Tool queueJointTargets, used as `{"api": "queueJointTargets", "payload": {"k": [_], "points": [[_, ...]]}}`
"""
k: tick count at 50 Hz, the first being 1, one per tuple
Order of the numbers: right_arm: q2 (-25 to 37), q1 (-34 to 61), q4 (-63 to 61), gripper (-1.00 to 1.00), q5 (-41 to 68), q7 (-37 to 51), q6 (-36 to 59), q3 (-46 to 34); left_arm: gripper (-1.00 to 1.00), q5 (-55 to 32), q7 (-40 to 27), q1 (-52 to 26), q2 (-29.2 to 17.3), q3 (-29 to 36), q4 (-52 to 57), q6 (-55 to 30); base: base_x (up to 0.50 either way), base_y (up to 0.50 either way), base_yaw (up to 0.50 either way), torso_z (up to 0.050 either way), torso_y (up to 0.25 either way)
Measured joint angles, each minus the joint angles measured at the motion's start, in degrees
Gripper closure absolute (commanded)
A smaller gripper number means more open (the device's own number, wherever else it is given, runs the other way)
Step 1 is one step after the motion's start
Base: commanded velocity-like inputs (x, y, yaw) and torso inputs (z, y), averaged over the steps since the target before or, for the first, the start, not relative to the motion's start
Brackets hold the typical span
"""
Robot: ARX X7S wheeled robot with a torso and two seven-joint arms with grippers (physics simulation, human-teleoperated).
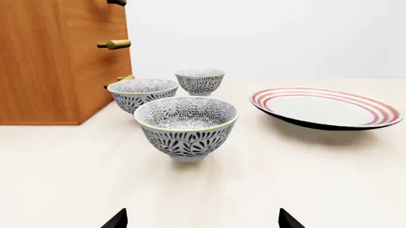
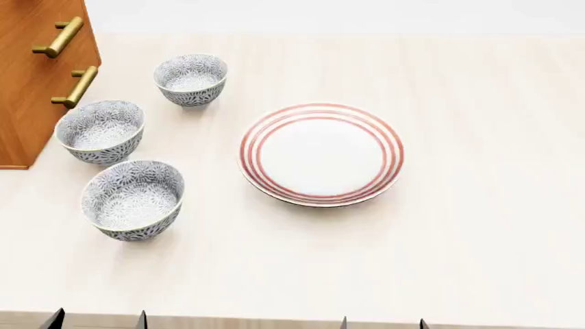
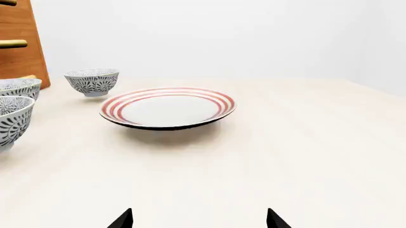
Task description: Put the bowl at the front on the plate.
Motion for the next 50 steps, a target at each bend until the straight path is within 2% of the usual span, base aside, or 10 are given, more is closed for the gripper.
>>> {"api": "queueJointTargets", "payload": {"k": [12,20,50], "points": [[1.19,0.05,-0.39,-1.00,2.07,2.01,0.94,-1.21,-1.00,-1.14,-1.75,0.07,-1.53,2.07,-0.29,0.15,0.00,0.00,0.00,0.000,0.000],[2.44,0.68,-2.92,-1.00,3.61,3.45,4.79,-2.07,-1.00,-2.24,-3.10,-0.14,-2.45,3.08,1.39,-3.43,0.00,0.00,0.00,0.000,0.000],[7.79,9.18,-22.41,-1.00,11.11,5.59,28.87,-2.43,-1.00,-4.65,-5.49,-7.68,-5.65,7.30,21.13,-28.18,0.00,0.00,0.00,0.000,0.000]]}}
